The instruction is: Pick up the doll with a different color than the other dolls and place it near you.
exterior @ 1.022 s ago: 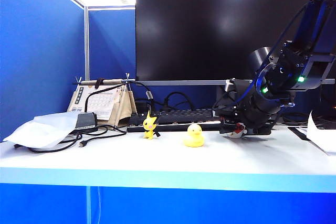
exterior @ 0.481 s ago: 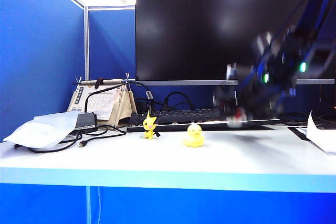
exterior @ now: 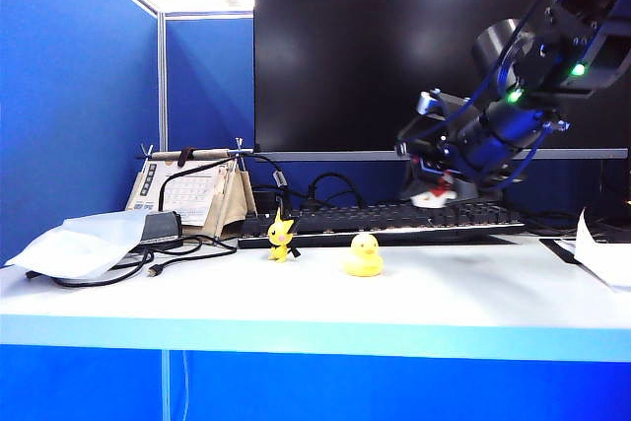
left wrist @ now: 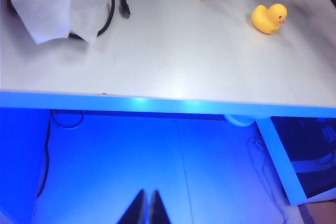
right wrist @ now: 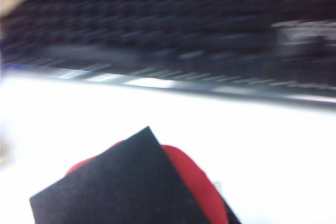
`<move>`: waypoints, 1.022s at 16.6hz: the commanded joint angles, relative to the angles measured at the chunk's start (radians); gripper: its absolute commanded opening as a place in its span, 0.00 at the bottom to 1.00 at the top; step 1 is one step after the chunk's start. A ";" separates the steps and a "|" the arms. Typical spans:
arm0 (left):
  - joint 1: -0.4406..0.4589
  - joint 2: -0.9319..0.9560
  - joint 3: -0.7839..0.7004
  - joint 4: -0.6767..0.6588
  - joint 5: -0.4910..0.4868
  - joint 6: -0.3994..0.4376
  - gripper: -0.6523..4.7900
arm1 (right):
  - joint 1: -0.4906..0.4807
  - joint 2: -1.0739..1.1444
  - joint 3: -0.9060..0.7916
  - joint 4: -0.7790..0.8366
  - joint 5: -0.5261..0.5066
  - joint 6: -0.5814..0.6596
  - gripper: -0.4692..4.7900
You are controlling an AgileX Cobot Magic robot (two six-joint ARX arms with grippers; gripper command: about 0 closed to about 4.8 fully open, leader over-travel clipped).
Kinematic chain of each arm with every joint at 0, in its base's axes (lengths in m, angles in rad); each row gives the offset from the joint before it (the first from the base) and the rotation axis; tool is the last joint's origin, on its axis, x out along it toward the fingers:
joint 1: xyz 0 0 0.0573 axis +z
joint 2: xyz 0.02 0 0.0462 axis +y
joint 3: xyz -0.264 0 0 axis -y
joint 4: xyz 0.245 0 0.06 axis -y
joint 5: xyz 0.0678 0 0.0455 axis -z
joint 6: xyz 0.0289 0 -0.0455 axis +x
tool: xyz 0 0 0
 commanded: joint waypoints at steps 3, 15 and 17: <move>0.000 0.000 0.001 0.002 0.004 -0.002 0.16 | 0.018 -0.121 -0.113 0.035 -0.288 -0.010 0.29; 0.000 0.000 0.001 0.002 0.004 -0.002 0.16 | 0.119 -0.350 -0.486 0.087 -0.403 -0.008 0.29; 0.000 0.000 0.001 0.002 0.004 -0.002 0.16 | 0.119 -0.350 -0.507 0.088 -0.394 -0.010 0.29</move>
